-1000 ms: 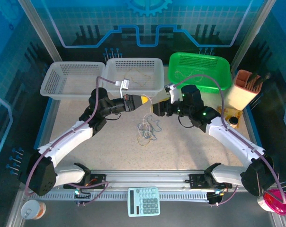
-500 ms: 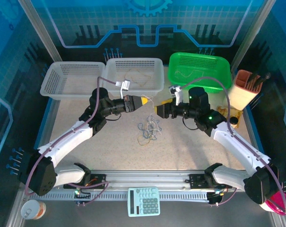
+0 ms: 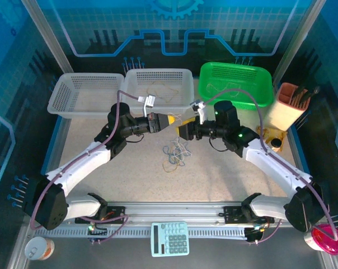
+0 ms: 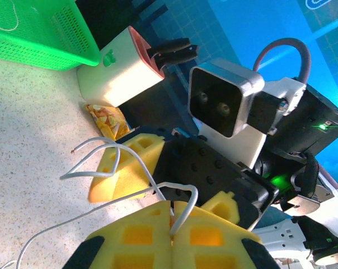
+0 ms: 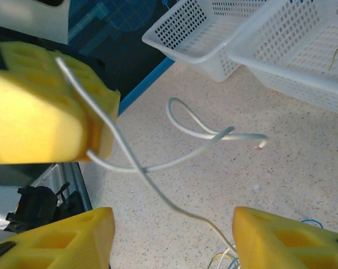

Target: Untangle the cables

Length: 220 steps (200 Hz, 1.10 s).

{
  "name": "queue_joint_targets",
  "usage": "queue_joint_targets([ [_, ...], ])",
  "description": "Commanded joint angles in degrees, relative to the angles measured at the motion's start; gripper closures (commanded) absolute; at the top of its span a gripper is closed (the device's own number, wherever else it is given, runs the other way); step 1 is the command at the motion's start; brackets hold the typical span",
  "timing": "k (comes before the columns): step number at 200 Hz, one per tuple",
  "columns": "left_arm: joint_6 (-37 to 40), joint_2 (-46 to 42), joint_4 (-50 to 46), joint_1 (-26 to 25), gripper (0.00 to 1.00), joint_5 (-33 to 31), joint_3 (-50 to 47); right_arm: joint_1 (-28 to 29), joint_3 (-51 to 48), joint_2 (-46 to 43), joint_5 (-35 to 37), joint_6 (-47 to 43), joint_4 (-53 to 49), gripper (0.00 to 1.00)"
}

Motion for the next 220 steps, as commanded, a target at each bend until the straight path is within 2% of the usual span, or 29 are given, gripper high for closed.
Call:
queue_joint_targets([
  [1,1.3,-0.3,0.1,-0.3,1.0,0.9,2.3,1.0,1.8,1.4,-0.5,0.2,2.7,0.51],
  [12,1.3,-0.4,-0.3,-0.4,1.0,1.1,2.4,1.1,1.9,1.9,-0.6,0.8,3.6,0.68],
  [25,1.5,-0.7,-0.5,-0.4,1.0,1.1,2.4,1.1,1.9,2.1,-0.8,1.4,4.6,0.92],
  [29,1.6,-0.8,-0.6,-0.4,0.94,1.0,2.4,1.1,1.9,2.0,-0.7,1.6,4.9,1.0],
  [46,2.2,-1.9,-1.2,-0.3,0.71,0.2,2.0,0.7,1.5,1.2,0.1,2.2,5.7,1.0],
  [56,3.2,-2.9,-2.0,-0.3,0.5,-0.5,1.7,0.1,1.1,0.2,0.3,3.1,6.3,1.0],
  [75,5.0,-5.1,-3.8,0.1,0.29,-2.4,0.3,-0.9,0.9,-2.0,0.9,4.9,6.8,1.0],
  [84,5.1,-6.1,-3.5,0.5,0.22,-3.3,-1.1,-1.1,0.8,-3.0,1.0,5.7,7.1,1.0],
  [124,4.1,-8.5,0.5,1.5,0.1,-5.0,-7.4,-1.8,1.1,-6.0,2.9,8.6,6.9,1.0],
  [174,6.4,-8.5,0.4,1.8,0.07,-3.6,-8.5,-2.3,1.5,-6.2,4.1,11.7,7.0,1.0],
  [220,6.8,-4.4,1.8,1.0,0.07,-1.2,-8.9,-2.7,0.7,-5.5,2.6,16.2,10.9,1.0],
])
